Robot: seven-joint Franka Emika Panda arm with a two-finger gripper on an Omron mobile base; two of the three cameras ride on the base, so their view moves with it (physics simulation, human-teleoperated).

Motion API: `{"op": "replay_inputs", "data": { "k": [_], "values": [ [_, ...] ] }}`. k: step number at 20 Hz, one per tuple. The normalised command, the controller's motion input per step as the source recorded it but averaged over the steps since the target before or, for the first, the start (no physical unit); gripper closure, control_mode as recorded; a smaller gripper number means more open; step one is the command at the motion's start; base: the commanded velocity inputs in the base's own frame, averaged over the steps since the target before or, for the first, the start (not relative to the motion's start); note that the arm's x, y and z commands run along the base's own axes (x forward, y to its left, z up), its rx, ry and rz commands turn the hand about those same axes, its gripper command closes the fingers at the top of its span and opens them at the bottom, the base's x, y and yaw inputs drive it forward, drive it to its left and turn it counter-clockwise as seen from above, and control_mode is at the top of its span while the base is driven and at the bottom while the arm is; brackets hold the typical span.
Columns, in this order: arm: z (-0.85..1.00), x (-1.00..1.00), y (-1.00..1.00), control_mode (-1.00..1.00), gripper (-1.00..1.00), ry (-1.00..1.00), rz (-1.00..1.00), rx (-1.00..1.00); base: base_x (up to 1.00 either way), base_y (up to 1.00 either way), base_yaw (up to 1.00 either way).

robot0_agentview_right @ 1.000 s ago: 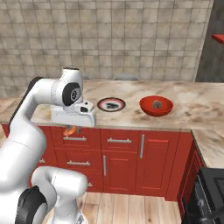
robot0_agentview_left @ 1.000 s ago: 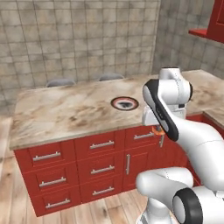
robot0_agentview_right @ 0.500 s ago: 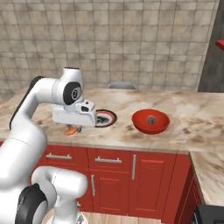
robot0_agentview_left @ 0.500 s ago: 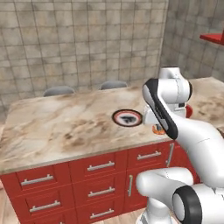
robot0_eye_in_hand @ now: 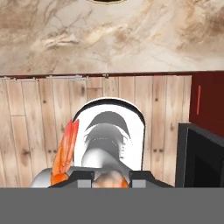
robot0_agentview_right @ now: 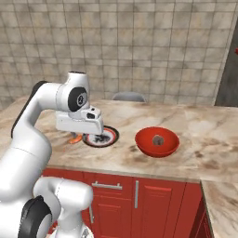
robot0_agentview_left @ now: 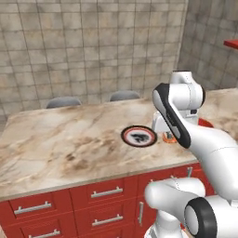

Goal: Place the shrimp on the plate and place the mushroom on the same plate.

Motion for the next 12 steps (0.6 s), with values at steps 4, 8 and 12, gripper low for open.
{"op": "replay_inputs", "data": {
  "k": [4,8,12],
  "values": [
    [0.0,0.0,0.0,1.0,1.0,0.0,0.0,0.0,0.45,-0.03,0.09],
    [0.0,0.0,0.0,1.0,1.0,0.0,0.0,0.0,0.44,-0.04,0.08],
    [0.0,0.0,0.0,1.0,1.0,0.0,0.0,0.0,0.32,-0.1,0.09]
  ]
}}
